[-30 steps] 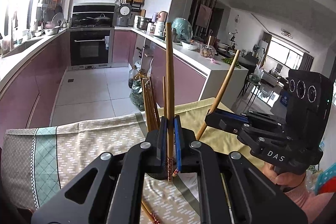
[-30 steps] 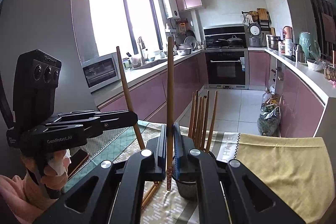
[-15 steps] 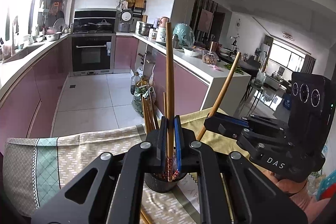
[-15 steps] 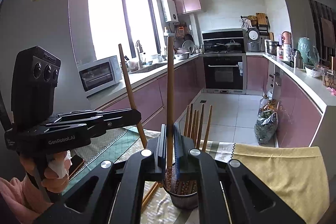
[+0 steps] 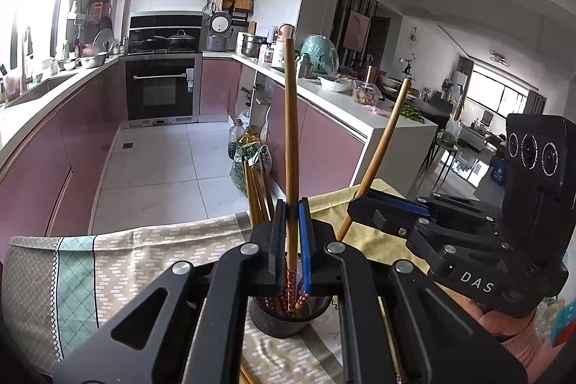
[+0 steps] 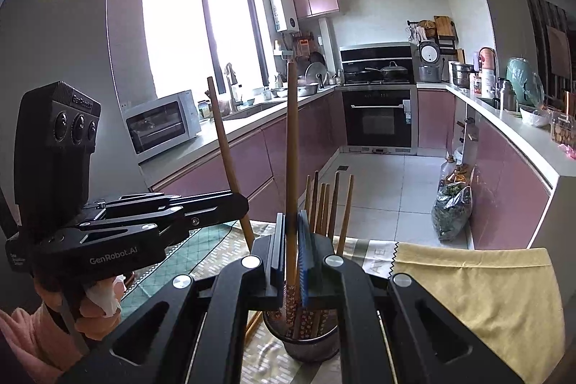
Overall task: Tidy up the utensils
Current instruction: 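Lower the right tool's chopstick into the mesh cup while the left tool inserts its own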
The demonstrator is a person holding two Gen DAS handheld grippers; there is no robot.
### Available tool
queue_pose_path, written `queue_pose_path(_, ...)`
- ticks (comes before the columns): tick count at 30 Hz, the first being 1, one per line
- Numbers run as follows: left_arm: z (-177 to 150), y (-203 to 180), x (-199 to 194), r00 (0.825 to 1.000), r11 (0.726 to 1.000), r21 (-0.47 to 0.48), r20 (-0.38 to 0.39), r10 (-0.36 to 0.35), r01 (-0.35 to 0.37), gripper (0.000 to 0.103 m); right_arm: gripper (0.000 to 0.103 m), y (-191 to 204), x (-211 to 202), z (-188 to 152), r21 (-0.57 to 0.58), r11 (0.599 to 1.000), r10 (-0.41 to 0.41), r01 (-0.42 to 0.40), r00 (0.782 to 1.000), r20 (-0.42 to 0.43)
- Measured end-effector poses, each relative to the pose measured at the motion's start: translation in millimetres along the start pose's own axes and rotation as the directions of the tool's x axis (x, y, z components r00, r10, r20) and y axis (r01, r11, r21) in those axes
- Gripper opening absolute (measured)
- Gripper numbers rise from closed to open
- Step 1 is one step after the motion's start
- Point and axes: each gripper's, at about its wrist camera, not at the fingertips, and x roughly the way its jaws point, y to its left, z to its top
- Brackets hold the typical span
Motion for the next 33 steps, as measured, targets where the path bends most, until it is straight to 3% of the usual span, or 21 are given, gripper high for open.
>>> queue_pose_path(18,2,5,12,0.999,1.000,0.003,-0.040,0.015,-0.015,0.008,0.006,-5,16,-8,0.008,1.000,-0.011,0.012,0.998,-0.054)
queue_pose_path(33,-7,11,40,0.993,1.000,0.004,-0.118,0.019,-0.019,0.008,0.006,-6,33,-18,0.002,1.000,-0.015,0.015,0.993,-0.121)
